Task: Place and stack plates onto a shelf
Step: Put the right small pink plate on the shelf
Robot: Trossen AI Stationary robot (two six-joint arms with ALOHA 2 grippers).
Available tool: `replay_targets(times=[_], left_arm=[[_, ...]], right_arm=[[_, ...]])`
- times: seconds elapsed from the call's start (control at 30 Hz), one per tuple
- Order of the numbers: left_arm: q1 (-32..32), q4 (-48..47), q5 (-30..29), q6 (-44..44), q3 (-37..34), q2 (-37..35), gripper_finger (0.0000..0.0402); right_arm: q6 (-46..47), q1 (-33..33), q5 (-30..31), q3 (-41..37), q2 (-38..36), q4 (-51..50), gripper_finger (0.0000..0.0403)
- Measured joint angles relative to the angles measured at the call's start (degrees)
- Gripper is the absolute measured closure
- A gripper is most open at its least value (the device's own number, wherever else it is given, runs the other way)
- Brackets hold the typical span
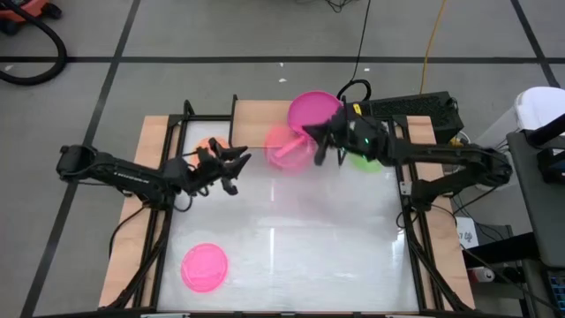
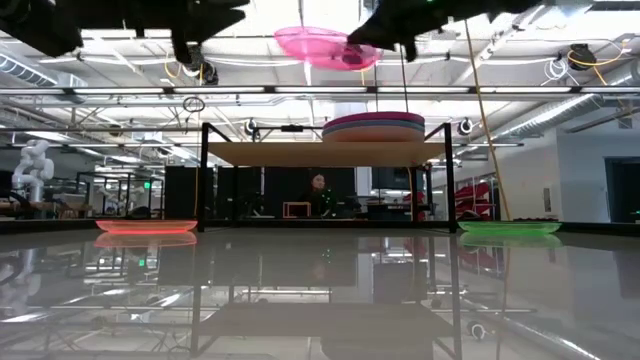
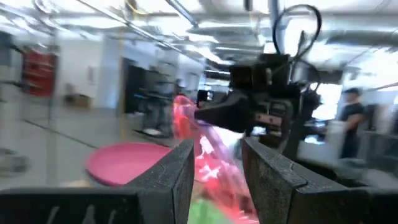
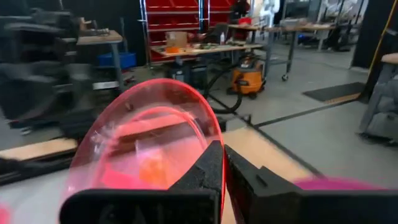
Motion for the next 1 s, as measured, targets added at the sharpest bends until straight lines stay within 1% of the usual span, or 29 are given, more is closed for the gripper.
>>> replay_targets(times=[0.1,0.17,0.3,0.43,0.5,0.57,0.67,0.77,1.0], left_arm=[[-2.3,-0.3,-8.1,5.9,0.3,0.0,0.0264],[-3.0,-0.3,-10.9,7.9,0.7,0.0,0.0264],[-3.1,-0.3,-11.1,8.9,1.2,0.0,0.0264],[-3.1,-0.5,-11.1,9.2,1.8,0.0,0.0264],[-3.1,-0.7,-11.0,9.5,1.8,0.0,0.0264],[-3.1,-0.7,-11.0,9.6,1.8,0.0,0.0264],[-3.1,-0.8,-11.0,9.6,1.8,0.0,0.0264],[-3.1,-1.2,-11.0,9.6,1.8,0.0,0.0264],[-3.1,-3.9,-10.9,9.2,1.8,0.0,0.0264]], right_arm=[[-0.7,-3.4,-3.4,6.5,5.4,-1.6,0.0403],[-1.2,-5.2,-4.3,11.0,9.3,-2.4,0.0403],[-2.0,-8.4,-5.2,18.2,16.9,-2.6,0.0403],[-2.2,-11.1,-5.5,22.7,23.6,-2.7,0.0403],[-1.9,-12.4,-7.2,24.2,26.4,-2.2,0.0403],[-1.3,-13.4,-8.4,24.9,29.0,-0.8,0.0403],[0.1,-14.8,-8.5,24.9,31.9,1.2,0.0403],[1.4,-15.9,-9.8,24.9,34.0,1.4,0.0403],[0.3,-16.6,-9.6,24.9,35.9,1.5,0.0403]])
